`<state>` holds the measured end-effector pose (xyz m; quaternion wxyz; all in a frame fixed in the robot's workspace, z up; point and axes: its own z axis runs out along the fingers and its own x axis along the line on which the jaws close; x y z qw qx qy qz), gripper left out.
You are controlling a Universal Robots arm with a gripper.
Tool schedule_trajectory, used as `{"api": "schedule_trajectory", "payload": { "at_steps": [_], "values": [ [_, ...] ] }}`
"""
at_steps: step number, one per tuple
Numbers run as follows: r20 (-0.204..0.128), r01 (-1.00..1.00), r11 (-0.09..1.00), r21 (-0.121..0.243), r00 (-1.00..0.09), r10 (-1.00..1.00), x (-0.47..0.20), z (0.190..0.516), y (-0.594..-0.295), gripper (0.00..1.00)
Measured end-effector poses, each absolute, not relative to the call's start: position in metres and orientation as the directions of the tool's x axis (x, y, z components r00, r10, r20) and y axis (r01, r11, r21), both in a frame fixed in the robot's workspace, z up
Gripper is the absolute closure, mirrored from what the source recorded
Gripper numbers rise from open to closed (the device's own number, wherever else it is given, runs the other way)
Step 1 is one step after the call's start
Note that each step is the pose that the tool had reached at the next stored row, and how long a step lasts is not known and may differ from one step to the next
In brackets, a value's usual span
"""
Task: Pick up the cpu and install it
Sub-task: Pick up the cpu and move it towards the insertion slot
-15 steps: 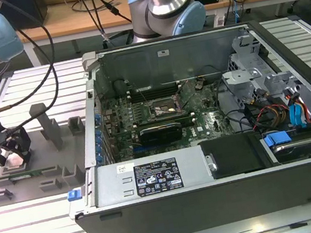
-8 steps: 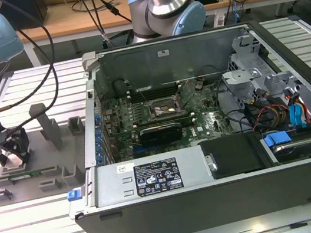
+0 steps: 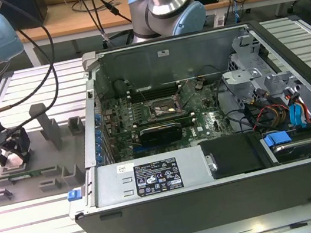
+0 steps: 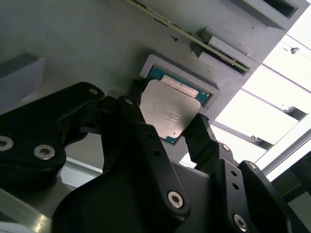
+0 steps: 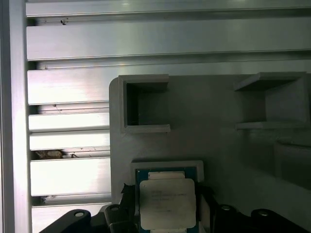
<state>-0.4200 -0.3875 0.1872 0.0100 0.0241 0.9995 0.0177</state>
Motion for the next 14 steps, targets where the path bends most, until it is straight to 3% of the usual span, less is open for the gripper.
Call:
{"api": "schedule_trajectory", "payload": {
  "at_steps": [7,8,14],
  "values": [
    [-0.019,0.048,0.998,0.036,-0.999,0.048,-0.4201,0.19,-0.3875,0.4],
    [-0.019,0.048,0.998,0.036,-0.999,0.048,-0.42,0.1901,-0.3875,0.46],
    [-0.018,0.048,0.998,0.036,-0.999,0.048,-0.4201,0.1922,-0.3876,0.46]
  ]
}}
